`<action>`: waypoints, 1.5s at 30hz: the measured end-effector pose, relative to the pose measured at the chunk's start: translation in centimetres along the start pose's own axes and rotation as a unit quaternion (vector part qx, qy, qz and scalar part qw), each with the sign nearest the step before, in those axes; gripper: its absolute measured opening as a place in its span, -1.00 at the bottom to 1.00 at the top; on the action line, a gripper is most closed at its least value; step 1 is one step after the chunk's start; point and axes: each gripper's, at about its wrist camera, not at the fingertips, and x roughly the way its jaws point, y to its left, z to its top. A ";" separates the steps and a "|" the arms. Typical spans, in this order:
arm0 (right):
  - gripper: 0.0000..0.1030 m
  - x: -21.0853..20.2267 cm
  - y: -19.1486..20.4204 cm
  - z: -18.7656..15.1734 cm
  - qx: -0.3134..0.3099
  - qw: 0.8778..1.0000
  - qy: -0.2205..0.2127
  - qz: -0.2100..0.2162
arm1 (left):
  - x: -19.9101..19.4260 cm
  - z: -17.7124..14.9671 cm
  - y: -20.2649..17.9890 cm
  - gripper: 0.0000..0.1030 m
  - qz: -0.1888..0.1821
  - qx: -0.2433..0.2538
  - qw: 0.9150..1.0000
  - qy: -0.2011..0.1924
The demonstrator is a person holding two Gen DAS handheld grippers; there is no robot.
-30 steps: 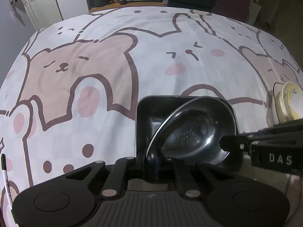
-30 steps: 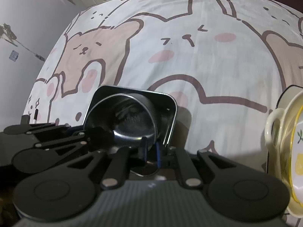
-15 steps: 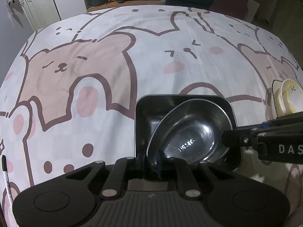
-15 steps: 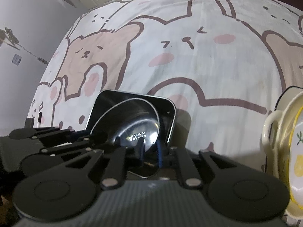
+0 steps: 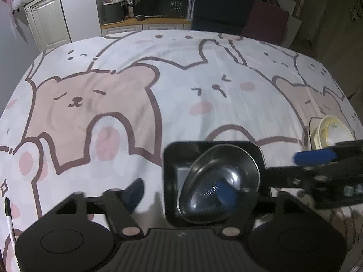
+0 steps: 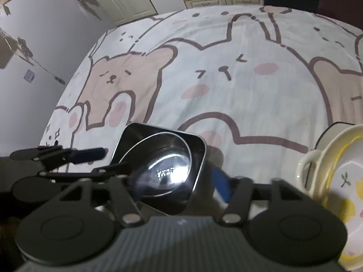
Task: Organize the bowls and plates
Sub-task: 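Open both grippers and regrasp the square steel container rim with the small bowl inside, then lift the square steel container with both grippers and carry it over the cream bowl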
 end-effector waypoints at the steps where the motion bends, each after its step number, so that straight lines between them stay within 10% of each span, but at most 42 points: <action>1: 0.67 -0.3 -0.1 -0.1 0.000 1.000 -0.006 -0.004 | 0.1 0.1 0.3 0.56 0.001 -0.003 1.000 -0.001; 4: 1.00 -0.9 -0.5 -0.5 -0.006 1.000 -0.022 -0.011 | 0.5 0.2 1.3 0.74 0.005 -0.009 1.000 -0.003; 9: 0.99 -1.2 -1.9 -1.5 0.022 0.999 -0.029 -0.004 | 1.1 0.7 3.0 0.89 0.004 -0.024 1.000 -0.005; 13: 0.98 -0.6 -2.6 -1.7 0.034 0.999 -0.010 -0.020 | 1.2 1.2 3.7 0.48 -0.021 -0.028 0.999 -0.001; 21: -0.12 0.6 -3.4 -1.6 0.072 0.997 0.027 0.001 | 2.4 1.5 3.3 -0.61 -0.047 -0.009 0.999 0.026; 34: -0.86 2.5 -1.5 -1.0 0.076 0.996 0.039 -0.005 | 4.1 1.3 2.8 -0.90 -0.045 0.015 0.997 0.055; 45: -0.87 3.2 -1.3 -0.9 0.082 0.996 0.043 -0.018 | 4.5 1.0 2.8 -0.90 -0.047 0.023 0.997 0.065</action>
